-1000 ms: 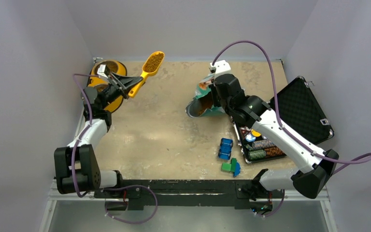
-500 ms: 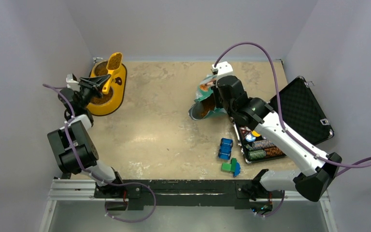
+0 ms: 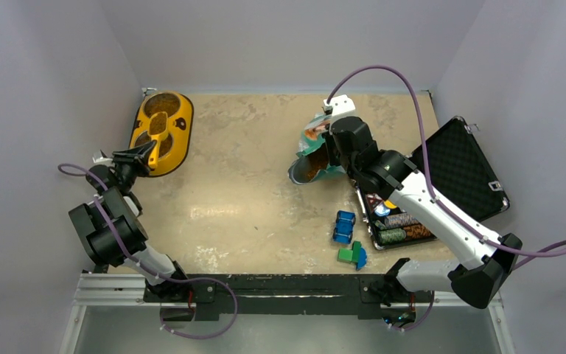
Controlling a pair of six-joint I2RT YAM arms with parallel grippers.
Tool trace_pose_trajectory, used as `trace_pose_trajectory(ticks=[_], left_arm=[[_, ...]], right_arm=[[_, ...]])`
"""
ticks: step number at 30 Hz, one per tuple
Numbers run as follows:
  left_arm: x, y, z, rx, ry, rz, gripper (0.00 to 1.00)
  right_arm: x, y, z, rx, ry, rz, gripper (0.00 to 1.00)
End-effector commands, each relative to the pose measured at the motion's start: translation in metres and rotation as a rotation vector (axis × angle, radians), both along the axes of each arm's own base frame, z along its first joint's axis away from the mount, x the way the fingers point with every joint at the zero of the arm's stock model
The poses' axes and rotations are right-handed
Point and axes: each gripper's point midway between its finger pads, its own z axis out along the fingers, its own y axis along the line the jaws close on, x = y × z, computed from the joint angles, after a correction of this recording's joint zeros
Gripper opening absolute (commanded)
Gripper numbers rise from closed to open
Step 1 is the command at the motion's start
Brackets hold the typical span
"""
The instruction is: Serve the pet food
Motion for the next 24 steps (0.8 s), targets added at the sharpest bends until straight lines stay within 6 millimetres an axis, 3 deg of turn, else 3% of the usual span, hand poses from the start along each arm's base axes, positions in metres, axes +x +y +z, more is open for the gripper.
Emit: trace_pose_trajectory(ticks=[1, 11, 24], left_arm=[[-0.013, 0.009, 0.014, 0.073, -0.083, 0.086, 0.0], [-0.014, 0.019, -0.02, 0.017, 0.098, 0.14, 0.0], [-0.011, 0.028, -0.031, -0.04, 0.264, 0.164, 0.0]], right_arm=[[0.003, -0.006, 0.057, 0.122, -0.165, -0.035, 0.0], [0.002, -0.006, 0.056, 0.126, -0.167, -0.032, 0.0], [0.002, -0.006, 0.059, 0.127, -0.175, -0.031, 0.0]])
